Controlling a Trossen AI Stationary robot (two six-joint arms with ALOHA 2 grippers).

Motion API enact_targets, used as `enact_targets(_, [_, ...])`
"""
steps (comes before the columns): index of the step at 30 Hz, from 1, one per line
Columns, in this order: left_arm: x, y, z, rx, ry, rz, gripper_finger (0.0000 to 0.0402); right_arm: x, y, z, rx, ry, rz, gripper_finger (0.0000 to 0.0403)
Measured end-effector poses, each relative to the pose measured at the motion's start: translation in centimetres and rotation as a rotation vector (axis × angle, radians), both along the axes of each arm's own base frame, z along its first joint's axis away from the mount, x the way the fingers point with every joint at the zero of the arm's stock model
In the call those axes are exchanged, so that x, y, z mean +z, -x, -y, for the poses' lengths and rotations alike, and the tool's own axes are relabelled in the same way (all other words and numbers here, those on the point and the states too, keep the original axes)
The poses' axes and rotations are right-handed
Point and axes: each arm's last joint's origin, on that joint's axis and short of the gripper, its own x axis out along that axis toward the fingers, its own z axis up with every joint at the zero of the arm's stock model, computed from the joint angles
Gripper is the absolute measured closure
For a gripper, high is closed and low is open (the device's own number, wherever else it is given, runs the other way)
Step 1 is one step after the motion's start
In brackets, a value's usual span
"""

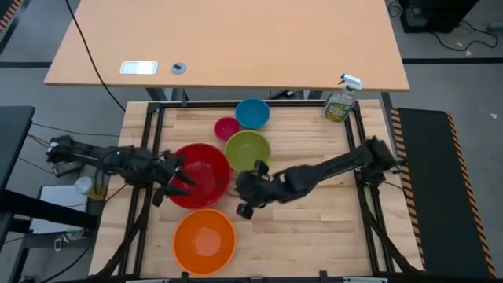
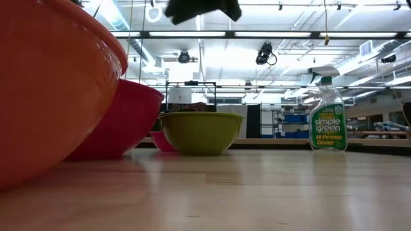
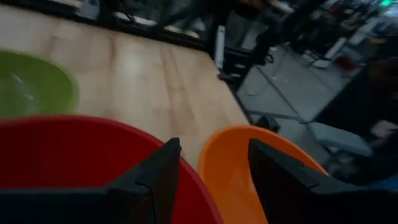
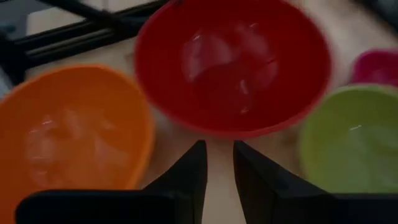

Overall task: Nest bowls inside each other
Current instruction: Stack the orange bowl on top of the red bowl

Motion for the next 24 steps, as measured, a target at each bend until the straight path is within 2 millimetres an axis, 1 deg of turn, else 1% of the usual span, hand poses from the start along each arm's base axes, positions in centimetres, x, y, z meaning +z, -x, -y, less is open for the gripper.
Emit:
enact_targets(3, [0.7, 0.0, 0.4, 0.033, -0.035, -0.002, 0.0210, -0.6, -1.5, -1.7, 0.018, -0.052, -0.013, 0.0316])
enact_targets(6, [1.1, 0.1, 0.7, 0.060, -0.051, 0.010, 0.0210, -1.8, -2.8, -3.2, 0.050, -0.087, -0.029, 0.0315])
enact_targets(9, [1.3, 0.3, 0.9, 0.114, -0.096, 0.033, 0.0210, -3.4, -3.6, -4.5, 0.088, -0.121, -0.076, 0.0310])
enact_targets(12, [1.2, 0.4, 1.1, 0.130, -0.119, 0.032, 0.0210, -5.0, -4.0, -5.4, 0.105, -0.172, -0.117, 0.0292])
enact_targets(16, [1.2, 0.5, 1.4, 0.111, -0.113, 0.028, 0.0210, -6.5, -4.3, -5.8, 0.074, -0.266, -0.159, 0.0245])
enact_targets(21, [1.2, 0.6, 1.6, 0.096, -0.095, 0.025, 0.0204, -6.5, -4.4, -5.5, -0.016, -0.322, -0.145, 0.0181])
enact_targets(24, [1.2, 0.6, 1.6, 0.097, -0.090, 0.024, 0.0197, -6.6, -4.3, -5.4, -0.053, -0.294, -0.147, 0.0167])
